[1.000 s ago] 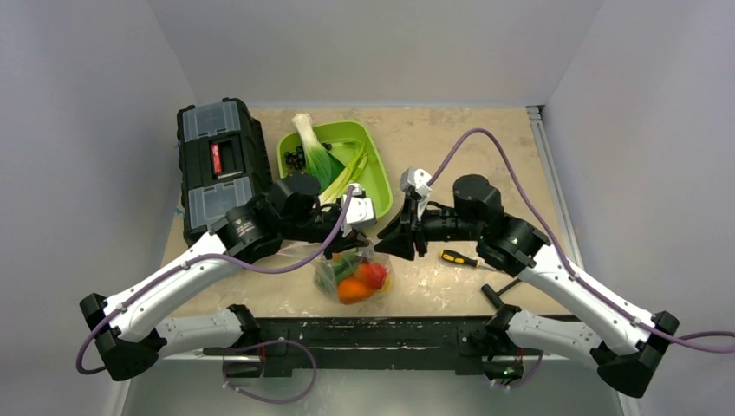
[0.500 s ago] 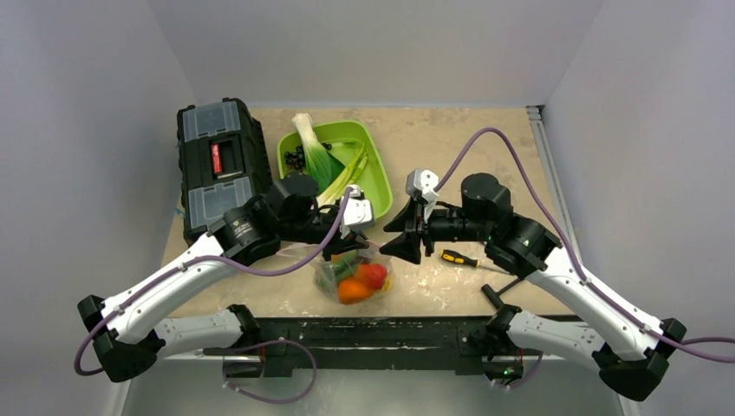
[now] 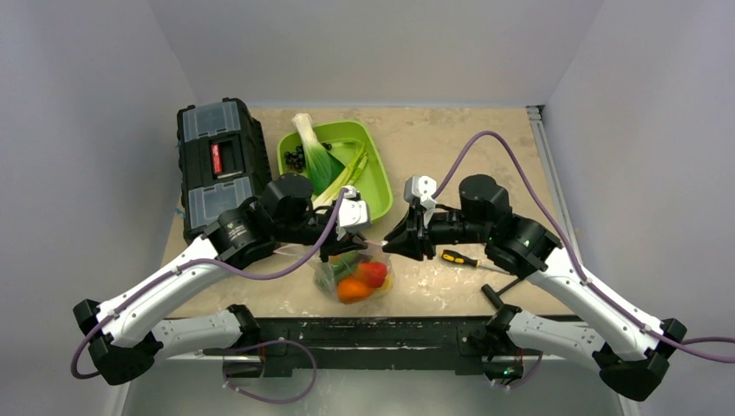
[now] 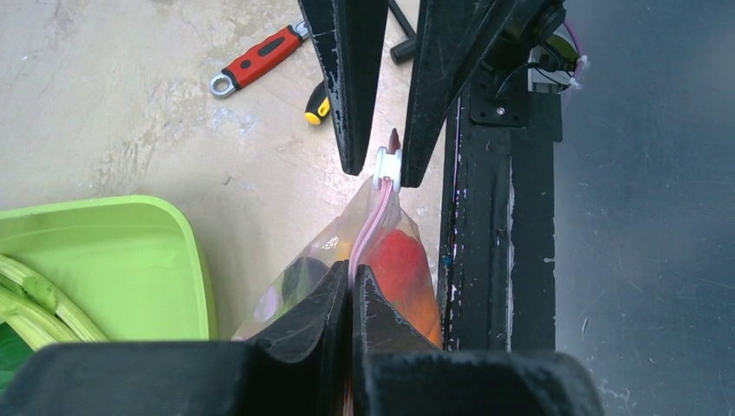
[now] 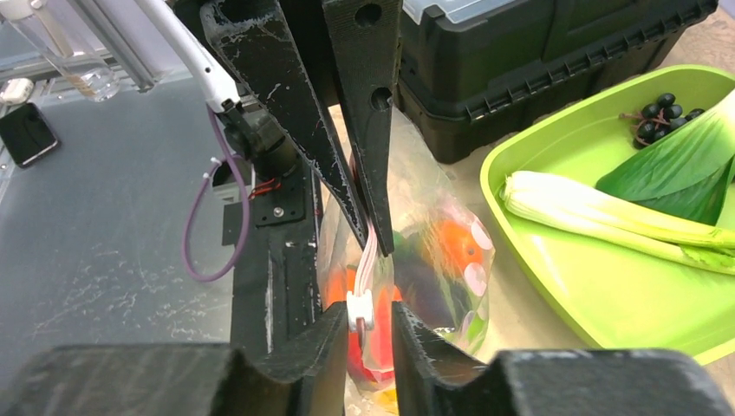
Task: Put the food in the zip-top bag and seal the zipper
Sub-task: Zip the zipper food storage bag at the center of the board.
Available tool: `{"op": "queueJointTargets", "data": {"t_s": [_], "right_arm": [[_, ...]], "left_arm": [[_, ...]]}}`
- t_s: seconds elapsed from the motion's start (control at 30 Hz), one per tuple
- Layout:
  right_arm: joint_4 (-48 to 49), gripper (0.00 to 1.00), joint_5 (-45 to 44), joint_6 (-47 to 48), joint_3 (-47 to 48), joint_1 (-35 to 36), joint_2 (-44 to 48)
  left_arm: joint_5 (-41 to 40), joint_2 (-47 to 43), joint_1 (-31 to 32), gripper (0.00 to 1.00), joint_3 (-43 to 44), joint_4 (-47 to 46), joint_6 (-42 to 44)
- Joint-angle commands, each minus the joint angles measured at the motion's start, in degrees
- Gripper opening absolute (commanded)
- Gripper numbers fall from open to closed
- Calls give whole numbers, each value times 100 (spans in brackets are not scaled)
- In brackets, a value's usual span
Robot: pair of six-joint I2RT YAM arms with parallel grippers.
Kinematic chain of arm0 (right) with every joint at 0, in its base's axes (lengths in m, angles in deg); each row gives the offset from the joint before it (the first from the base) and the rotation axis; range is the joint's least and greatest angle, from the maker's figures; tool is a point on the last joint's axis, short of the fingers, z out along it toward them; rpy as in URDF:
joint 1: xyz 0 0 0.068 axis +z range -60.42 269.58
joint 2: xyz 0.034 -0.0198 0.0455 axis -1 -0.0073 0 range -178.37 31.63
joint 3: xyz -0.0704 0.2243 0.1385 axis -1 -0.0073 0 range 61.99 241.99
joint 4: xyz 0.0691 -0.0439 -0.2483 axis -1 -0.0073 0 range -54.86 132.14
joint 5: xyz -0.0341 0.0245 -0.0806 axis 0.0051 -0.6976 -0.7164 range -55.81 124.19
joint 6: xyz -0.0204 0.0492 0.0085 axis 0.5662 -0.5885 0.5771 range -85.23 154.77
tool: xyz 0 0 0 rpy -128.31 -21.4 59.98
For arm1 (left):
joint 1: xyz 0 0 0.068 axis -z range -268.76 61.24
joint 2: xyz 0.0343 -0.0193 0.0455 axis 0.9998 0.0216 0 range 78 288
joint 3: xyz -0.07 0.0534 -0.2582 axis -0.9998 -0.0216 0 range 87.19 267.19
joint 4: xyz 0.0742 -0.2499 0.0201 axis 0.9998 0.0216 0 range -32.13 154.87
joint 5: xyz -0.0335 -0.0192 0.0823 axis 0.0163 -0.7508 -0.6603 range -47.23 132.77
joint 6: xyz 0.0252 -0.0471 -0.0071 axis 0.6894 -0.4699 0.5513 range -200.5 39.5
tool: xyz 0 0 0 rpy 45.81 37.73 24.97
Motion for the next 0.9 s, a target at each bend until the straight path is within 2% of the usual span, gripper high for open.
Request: {"op": "queueJointTargets", "data": {"t_s": [0.0,0.07,0.13,0.2,0.23,0.27,0.3,0.33,0.47,0.6,0.67,0.83,0.87], "right_arm": [[156,20,73,40,231,21,8],[156,13,82,46,244,28,-43],[97,0,113,82,274,21,-77],[103,0,130,111,256,22,-50],[114,0,153,118,245,27,-37],[130,0,157,120,229,22,-20],[134,0,157,112,214,21,-9],[142,0,150,116,200,24,0],[178,0,181,86,166,24,20],[166,0,196,79,201,20,2],[146,0,210,84,222,26,-7],[118,1,99,50,234,24,-1],[110,10,55,28,232,22,13]], "left_arm": [[221,-69,32,0,266,-68,-84],[250,-45,24,0,292,-33,-90],[336,0,28,0,339,37,-87],[515,78,16,0,435,184,-70],[605,140,4,9,496,253,-78],[705,186,-11,22,527,272,-107],[824,227,-40,30,546,274,-160],[947,284,-62,33,568,265,-195],[1030,402,-131,38,595,218,-312],[963,457,-165,37,595,184,-371],[956,485,-186,33,601,170,-386],[960,587,-236,0,695,270,-398],[945,586,-247,0,701,274,-398]]}}
